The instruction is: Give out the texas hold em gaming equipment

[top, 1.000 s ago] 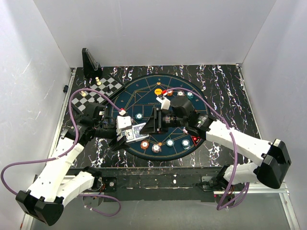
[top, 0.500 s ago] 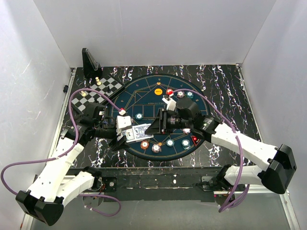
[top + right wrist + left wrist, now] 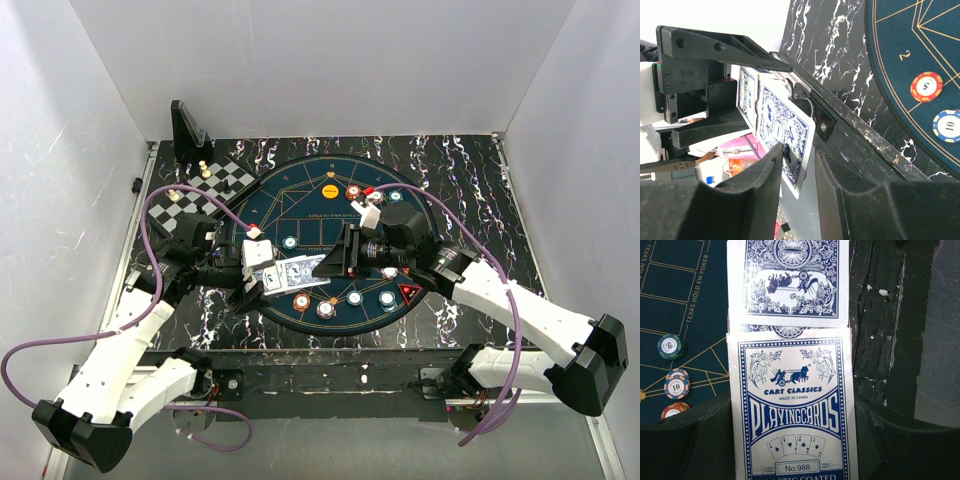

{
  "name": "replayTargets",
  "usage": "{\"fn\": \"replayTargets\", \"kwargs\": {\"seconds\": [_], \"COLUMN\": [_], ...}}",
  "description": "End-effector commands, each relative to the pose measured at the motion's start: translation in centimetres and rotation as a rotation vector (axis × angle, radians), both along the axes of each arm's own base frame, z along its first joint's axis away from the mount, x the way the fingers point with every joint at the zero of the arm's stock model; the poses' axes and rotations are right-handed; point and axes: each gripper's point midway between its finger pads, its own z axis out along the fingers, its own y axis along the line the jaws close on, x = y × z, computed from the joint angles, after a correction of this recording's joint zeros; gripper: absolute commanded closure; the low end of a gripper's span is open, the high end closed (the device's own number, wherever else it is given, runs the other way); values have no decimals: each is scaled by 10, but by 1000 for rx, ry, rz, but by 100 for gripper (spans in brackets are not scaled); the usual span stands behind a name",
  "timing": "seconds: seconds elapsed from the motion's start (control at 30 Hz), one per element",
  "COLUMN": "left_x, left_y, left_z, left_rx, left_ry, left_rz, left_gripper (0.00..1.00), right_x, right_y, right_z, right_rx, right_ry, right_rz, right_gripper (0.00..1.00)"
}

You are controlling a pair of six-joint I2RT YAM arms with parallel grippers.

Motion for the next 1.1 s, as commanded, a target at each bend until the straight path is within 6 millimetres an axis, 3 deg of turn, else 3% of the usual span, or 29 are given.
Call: {"fn": "replayTargets", "kwargs": {"seconds": [0.0,0.37,0.57,0.77,0.9,1.07], "left_x": [0,1,2,4,4,4], "left_y": [-6,-4,-5,-5,-5,-5], "left_z": [10,6,6,9,10,9], "left_rx": [-50,-40,-43,-46,-46,-46], "left_ry": [-25,-18,-9,-12,-12,-6], "left_rz": [-15,1,7,14,14,18], "left_gripper": [97,100,100,100,100,100], "right_x": [2,2,2,2,2,9], "right_y": [-9,-27,-26,-22,-23,-30], "right_z": [11,27,34,27,25,45], "right_rx": [10,36,60,80,81,152], "right_ry": [-30,-37,-33,-5,7,10], "right_rz": [-21,-65,-56,-48,-57,-83], "right_gripper": [62,66,71,84,99,99]}}
